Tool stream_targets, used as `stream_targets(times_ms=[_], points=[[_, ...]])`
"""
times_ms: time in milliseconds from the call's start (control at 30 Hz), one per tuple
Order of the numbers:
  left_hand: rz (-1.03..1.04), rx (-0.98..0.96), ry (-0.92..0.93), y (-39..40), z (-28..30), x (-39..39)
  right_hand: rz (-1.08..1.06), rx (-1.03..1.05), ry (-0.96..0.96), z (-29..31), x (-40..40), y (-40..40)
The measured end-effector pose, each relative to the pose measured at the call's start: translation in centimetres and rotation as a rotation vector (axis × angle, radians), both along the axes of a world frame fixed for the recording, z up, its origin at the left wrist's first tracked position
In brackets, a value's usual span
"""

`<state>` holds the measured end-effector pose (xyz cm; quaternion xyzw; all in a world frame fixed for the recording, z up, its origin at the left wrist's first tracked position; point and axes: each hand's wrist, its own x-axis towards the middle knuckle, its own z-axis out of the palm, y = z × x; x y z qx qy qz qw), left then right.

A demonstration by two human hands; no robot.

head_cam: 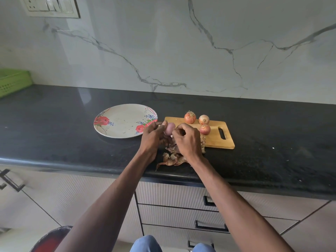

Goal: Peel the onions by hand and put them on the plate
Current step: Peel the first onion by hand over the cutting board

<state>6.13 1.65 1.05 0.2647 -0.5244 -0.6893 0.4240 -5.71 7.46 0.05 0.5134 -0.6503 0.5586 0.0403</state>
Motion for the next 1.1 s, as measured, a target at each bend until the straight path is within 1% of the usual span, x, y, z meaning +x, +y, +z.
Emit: stream_targets(times_ms=[67, 133, 233, 300, 367, 400, 433, 467, 533, 567, 600, 667, 767, 867, 1000, 1067, 1100], points=[[-0.031, 0.056, 0.021, -0.1, 0.3, 0.1, 0.032, 0.042, -0.113, 0.5, 0.5, 0.3], [-0.068, 0.123, 0.065, -0.3, 0.4, 0.1, 0.082, 0.07, -0.307, 1.1, 0.8, 0.6], [-0.108, 0.262, 0.181, -0.2, 0.7, 0.0, 0.167, 0.055, -0.625, 2.1, 1.3, 0.9], [-0.126, 0.329, 0.264, 0.1, 1.0, 0.0, 0.224, 0.01, -0.847, 3.1, 1.4, 0.8], [-0.112, 0.376, 0.343, -0.1, 1.1, 0.2, 0.357, -0.087, -1.128, 4.3, 1.1, 0.9], [-0.099, 0.39, 0.38, -0.4, 1.1, 0.4, 0.403, -0.133, -1.203, 4.6, 0.8, 1.0], [-0.089, 0.395, 0.406, -0.7, 1.0, 0.6, 0.397, -0.128, -1.185, 4.8, 0.6, 1.1], [-0.082, 0.388, 0.416, -0.9, 1.0, 0.7, 0.342, -0.061, -1.06, 4.8, 0.6, 1.2], [-0.076, 0.356, 0.412, -0.8, 1.0, 1.1, 0.147, 0.162, -0.627, 4.0, 0.4, 1.4], [-0.072, 0.335, 0.412, -0.6, 1.2, 1.3, 0.059, 0.235, -0.441, 3.4, 0.3, 1.2], [-0.06, 0.317, 0.413, -0.5, 1.2, 1.5, 0.01, 0.269, -0.311, 3.2, 0.4, 1.1], [-0.028, 0.301, 0.428, -0.5, 1.2, 2.3, -0.018, 0.275, -0.16, 3.3, 1.0, 1.0], [-0.043, 0.36, 0.478, -0.9, 1.0, 4.1, -0.028, 0.216, -0.072, 3.8, 2.4, 0.7], [-0.022, 0.347, 0.469, -1.5, 1.0, 6.1, -0.019, 0.209, -0.035, 4.1, 4.1, -0.4], [0.074, 0.25, 0.354, -3.5, 1.3, 9.1, -0.01, 0.229, 0.033, 3.7, 6.1, -2.3], [0.154, 0.134, 0.236, -4.7, 1.5, 10.8, 0.002, 0.23, 0.049, 3.5, 7.2, -3.2], [0.211, 0.056, 0.149, -5.3, 1.6, 11.4, 0.004, 0.225, 0.067, 3.3, 7.6, -3.6]])
